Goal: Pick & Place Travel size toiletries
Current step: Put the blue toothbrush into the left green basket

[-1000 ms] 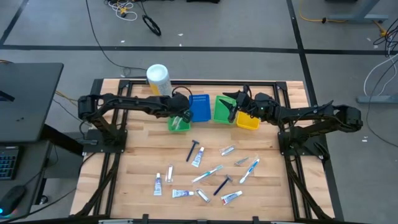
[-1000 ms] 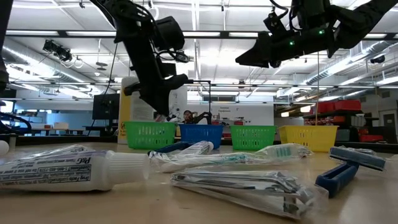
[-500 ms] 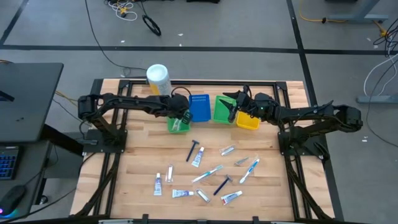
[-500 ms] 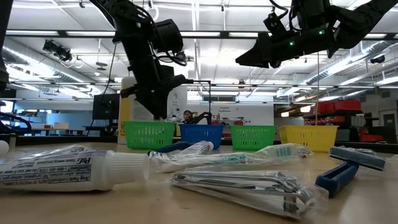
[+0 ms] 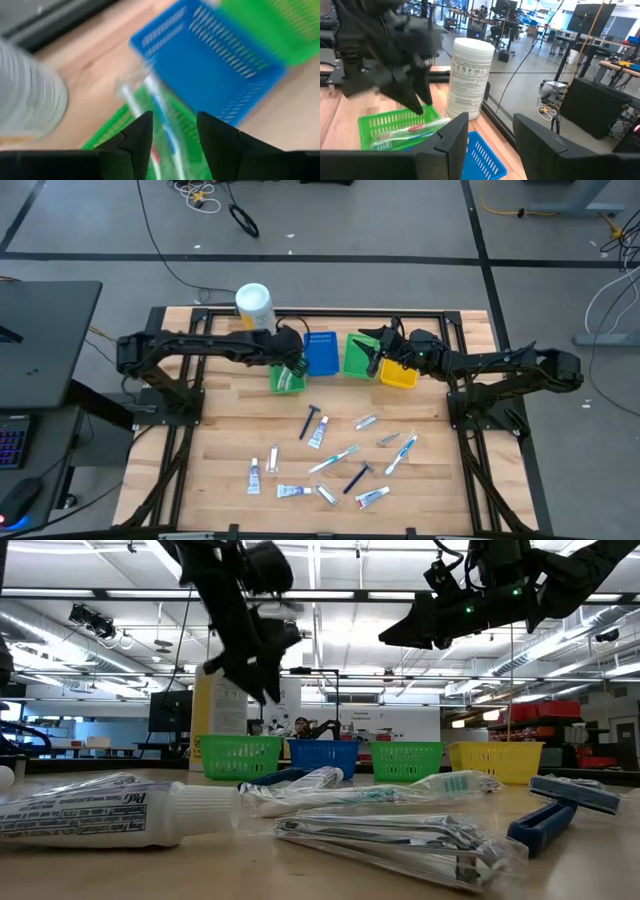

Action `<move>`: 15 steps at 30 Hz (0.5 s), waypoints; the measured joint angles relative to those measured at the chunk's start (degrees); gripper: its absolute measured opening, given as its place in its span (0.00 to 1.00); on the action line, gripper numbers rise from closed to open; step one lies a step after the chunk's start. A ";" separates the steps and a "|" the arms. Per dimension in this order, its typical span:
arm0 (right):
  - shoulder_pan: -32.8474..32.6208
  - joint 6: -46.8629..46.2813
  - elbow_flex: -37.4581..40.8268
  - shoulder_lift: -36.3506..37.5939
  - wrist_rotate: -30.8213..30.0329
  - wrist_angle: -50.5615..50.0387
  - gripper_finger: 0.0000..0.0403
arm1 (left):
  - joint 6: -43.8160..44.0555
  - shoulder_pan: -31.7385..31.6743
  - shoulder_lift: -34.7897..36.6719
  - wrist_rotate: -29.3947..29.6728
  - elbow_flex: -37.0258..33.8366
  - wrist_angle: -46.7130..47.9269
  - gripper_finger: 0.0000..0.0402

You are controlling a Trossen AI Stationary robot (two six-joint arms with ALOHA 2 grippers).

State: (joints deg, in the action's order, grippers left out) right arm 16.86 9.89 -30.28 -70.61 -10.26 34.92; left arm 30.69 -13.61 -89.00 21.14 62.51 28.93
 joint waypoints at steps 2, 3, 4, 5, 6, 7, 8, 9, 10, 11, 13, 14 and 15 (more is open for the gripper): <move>0.02 0.00 0.00 0.00 0.00 -0.06 0.41 | -1.68 1.15 1.96 1.79 0.52 -0.04 0.39; 0.00 0.00 0.00 0.00 -0.01 -0.07 0.41 | -1.80 1.75 2.99 2.77 0.54 -0.02 0.38; 0.00 -0.06 0.00 0.00 -0.02 -0.07 0.41 | -1.64 2.36 3.93 3.57 0.54 0.24 0.37; 0.00 -0.56 0.00 0.00 0.00 -0.07 0.41 | -1.29 3.04 4.72 4.14 0.54 0.44 0.37; 0.00 -1.15 0.00 0.00 0.15 -0.11 0.41 | -1.10 3.75 5.33 4.50 0.54 0.59 0.36; 0.00 -1.78 0.00 0.00 1.09 -0.24 0.41 | -1.10 4.45 5.82 4.73 0.54 0.99 0.36; 0.00 -2.13 0.00 0.00 2.86 -0.57 0.41 | -1.14 5.18 5.99 5.01 0.54 1.51 0.36; 0.02 -2.16 0.00 0.00 4.97 -1.02 0.41 | -1.12 5.93 6.00 5.16 0.54 1.65 0.36; 0.00 -2.16 0.00 0.00 6.93 -1.39 0.41 | -1.09 6.57 5.98 5.14 0.54 1.92 0.36; -0.02 -2.19 0.00 0.00 8.52 -1.58 0.41 | -1.07 7.14 5.98 5.13 0.52 2.48 0.36; -0.28 -2.60 0.00 0.00 10.87 -2.21 0.41 | -1.07 8.36 5.93 4.88 0.29 2.54 0.36; -0.42 -3.24 0.00 0.00 11.92 -2.89 0.41 | -1.05 8.92 5.88 4.93 -0.01 2.60 0.36; -0.54 -3.69 0.00 0.00 12.81 -3.62 0.41 | -1.01 9.48 5.84 5.10 -0.27 2.89 0.36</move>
State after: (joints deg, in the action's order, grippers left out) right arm 16.33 6.20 -30.28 -70.61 2.55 31.30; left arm 29.68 -4.13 -83.15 26.24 62.24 31.82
